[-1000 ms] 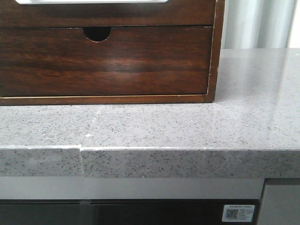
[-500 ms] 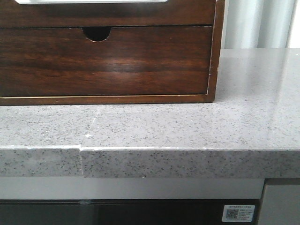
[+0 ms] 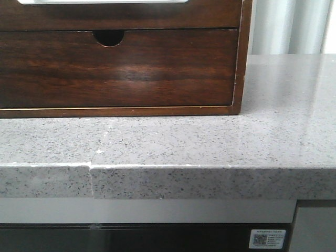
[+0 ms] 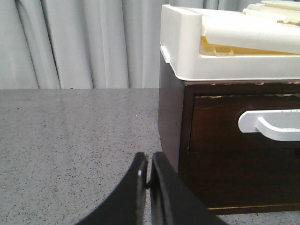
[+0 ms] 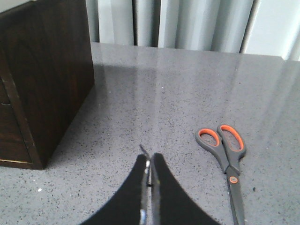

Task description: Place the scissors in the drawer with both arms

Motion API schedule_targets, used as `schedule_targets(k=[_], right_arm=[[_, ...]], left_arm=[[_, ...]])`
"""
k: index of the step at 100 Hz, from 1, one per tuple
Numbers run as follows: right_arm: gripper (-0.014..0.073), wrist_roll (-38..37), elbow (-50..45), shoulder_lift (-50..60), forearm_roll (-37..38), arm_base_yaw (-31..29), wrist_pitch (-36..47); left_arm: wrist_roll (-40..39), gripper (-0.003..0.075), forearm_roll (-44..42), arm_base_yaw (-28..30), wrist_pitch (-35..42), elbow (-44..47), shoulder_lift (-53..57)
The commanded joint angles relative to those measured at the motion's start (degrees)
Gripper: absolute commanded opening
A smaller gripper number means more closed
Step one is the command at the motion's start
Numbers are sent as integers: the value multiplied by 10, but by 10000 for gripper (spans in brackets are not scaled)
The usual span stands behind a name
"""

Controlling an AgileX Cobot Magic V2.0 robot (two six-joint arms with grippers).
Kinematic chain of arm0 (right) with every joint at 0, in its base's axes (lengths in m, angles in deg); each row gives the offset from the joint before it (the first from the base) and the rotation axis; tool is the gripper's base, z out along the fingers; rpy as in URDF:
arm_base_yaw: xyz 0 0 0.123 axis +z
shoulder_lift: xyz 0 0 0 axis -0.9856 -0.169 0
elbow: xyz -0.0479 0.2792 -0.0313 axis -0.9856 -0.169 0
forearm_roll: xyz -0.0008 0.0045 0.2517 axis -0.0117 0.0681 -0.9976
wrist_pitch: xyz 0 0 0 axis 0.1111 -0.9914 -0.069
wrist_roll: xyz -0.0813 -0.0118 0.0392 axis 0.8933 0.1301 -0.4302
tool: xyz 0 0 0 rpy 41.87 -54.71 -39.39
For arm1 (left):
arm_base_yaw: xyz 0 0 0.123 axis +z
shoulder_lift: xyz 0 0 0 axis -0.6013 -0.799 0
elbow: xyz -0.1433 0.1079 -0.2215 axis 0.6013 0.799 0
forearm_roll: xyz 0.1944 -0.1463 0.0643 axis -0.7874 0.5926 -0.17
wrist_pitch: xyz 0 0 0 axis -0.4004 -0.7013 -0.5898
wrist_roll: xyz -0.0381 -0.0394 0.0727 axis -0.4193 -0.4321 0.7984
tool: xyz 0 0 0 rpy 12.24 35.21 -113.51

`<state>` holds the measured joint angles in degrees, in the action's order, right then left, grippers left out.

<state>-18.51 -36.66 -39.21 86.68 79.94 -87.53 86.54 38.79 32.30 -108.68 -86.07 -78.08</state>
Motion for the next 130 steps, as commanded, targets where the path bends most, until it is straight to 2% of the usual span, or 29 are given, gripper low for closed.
schedule_targets(k=[1,56,61,69,74,79,83,84,85,86,92,97,103,130], right_arm=[[-69,3,22,-21,11,-2,47],[-67,3,22,-27,11,-2,50],[-43,1,22,-27,11,-2,49],[78,1,22,-27,11,-2,49],[195,1,22,-27,11,-2,52],[316,1,22,-27,11,-2,57],[403,1,22,-27,11,-2,60],[415,1,22,-27,11,-2,60],[437,1,22,-27,11,-2,60],[447,1,22,-27,11,-2,61],[503,1,22,-27,11,-2,61],[510,1,22,-27,11,-2,61],[510,1,22,-27,11,-2,61],[510,1,22,-27,11,-2,61]], left_arm=[[3,-20,2,0,41,-20,-17],[3,-20,2,0,36,-18,-18],[3,-20,2,0,35,-16,-18],[-9,-8,3,0,34,-15,-19],[-17,44,3,0,34,-15,-22],[-17,138,3,0,28,-15,-23],[-17,256,1,0,25,-15,-25],[-17,256,1,0,25,-15,-25],[-17,307,1,0,25,-15,-25],[-17,307,1,0,25,-15,-25],[-17,461,1,0,25,-15,-25],[-17,529,1,0,25,-15,-25],[-17,557,1,0,25,-15,-25],[-17,544,12,0,25,-15,-25]])
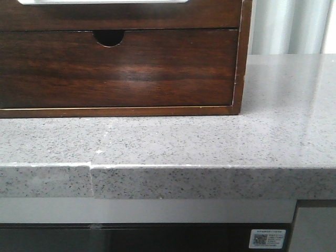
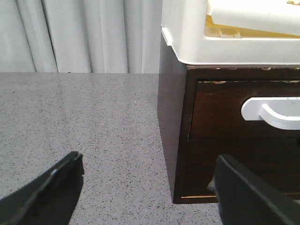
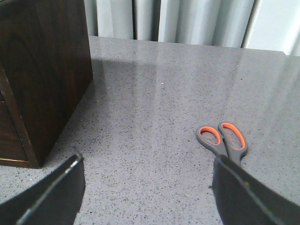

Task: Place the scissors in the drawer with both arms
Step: 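Grasp the white drawer handle with the left gripper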

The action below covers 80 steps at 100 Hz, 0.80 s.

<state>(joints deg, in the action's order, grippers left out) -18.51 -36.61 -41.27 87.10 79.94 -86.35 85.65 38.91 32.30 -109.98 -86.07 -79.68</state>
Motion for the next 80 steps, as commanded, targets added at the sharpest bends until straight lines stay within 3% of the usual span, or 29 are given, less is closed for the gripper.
schedule_targets(k=[1,12,30,56,80], right_arm=[[510,1,21,-6,7,-2,49],[510,1,21,-6,7,-2,49],[510,1,21,-6,7,-2,49],[510,1,21,-6,6,-2,49],[510,1,21,-6,6,-2,49]], left_arm=[[-8,544,12,0,40,-15,-9],[-8,544,132,0,56,-10,-9],[-8,544,432,0,99,25,-21],[10,543,587,-3,65,28,-111],[175,543,765,-3,-23,5,-211]])
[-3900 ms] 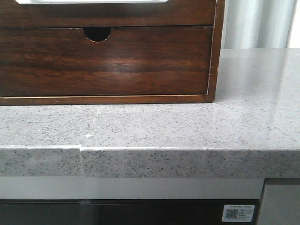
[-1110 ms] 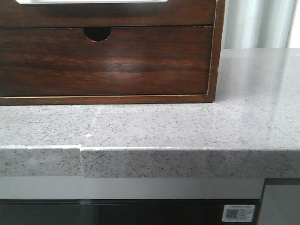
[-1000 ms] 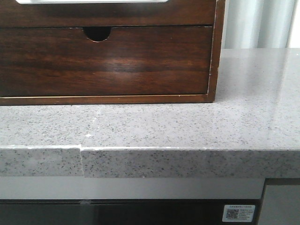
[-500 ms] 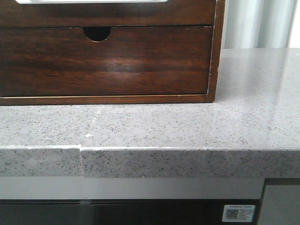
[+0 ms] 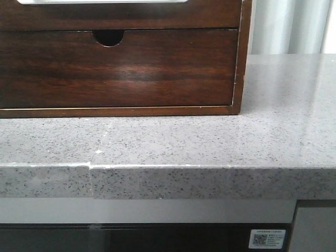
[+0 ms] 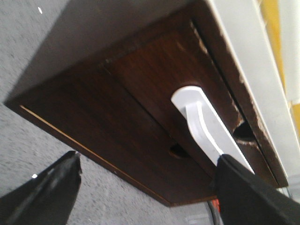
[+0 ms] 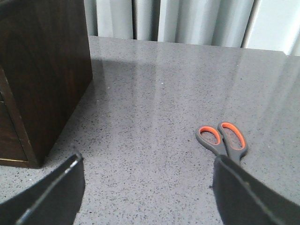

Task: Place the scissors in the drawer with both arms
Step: 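Grasp the white drawer handle with the left gripper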

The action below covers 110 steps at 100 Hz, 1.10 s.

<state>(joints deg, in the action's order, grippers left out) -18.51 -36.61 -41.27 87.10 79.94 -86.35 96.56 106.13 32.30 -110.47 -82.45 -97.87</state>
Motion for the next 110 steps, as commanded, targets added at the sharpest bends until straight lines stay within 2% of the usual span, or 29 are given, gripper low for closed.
schedule_targets(k=[1,11,43,68,93,110], right_arm=[[510,1,21,-6,6,-2,49],[510,1,21,-6,6,-2,49],[510,1,21,-6,6,-2,49],[510,1,21,-6,6,-2,49],[510,1,21,-6,6,-2,49],[510,1,21,-6,6,-2,49]], left_arm=[[72,543,98,-3,-21,-32,-31],[158,543,171,-3,-56,-48,-71],[360,543,376,-3,-154,-56,-185],[383,536,377,-2,-218,-98,-254],[384,360,377,-2,-234,-136,-294],[384,279,377,-2,-234,-154,-321]])
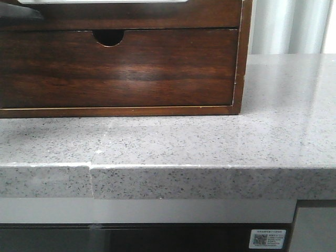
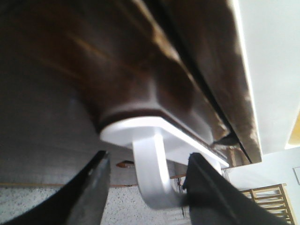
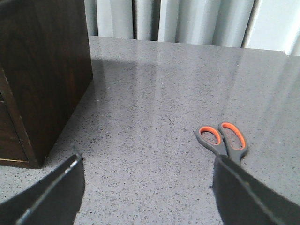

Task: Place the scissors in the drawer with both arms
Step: 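Grasp the white drawer handle with the left gripper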

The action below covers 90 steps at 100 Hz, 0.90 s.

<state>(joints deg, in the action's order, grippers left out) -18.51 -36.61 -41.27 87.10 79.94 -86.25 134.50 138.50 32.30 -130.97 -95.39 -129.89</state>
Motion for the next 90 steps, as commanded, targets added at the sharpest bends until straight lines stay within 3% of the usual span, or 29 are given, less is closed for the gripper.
schedule_targets(k=[1,19,54,90], right_arm=[[510,1,21,-6,6,-2,48],[510,1,21,-6,6,-2,48],[510,1,21,-6,6,-2,39],[510,1,21,-6,6,-2,33]], left_arm=[[4,272,53,-2,-30,-26,-3],[4,218,53,-2,-84,-38,-20],[4,133,39,2,-99,-38,-20],[4,111,-25,68,-214,-38,-14]])
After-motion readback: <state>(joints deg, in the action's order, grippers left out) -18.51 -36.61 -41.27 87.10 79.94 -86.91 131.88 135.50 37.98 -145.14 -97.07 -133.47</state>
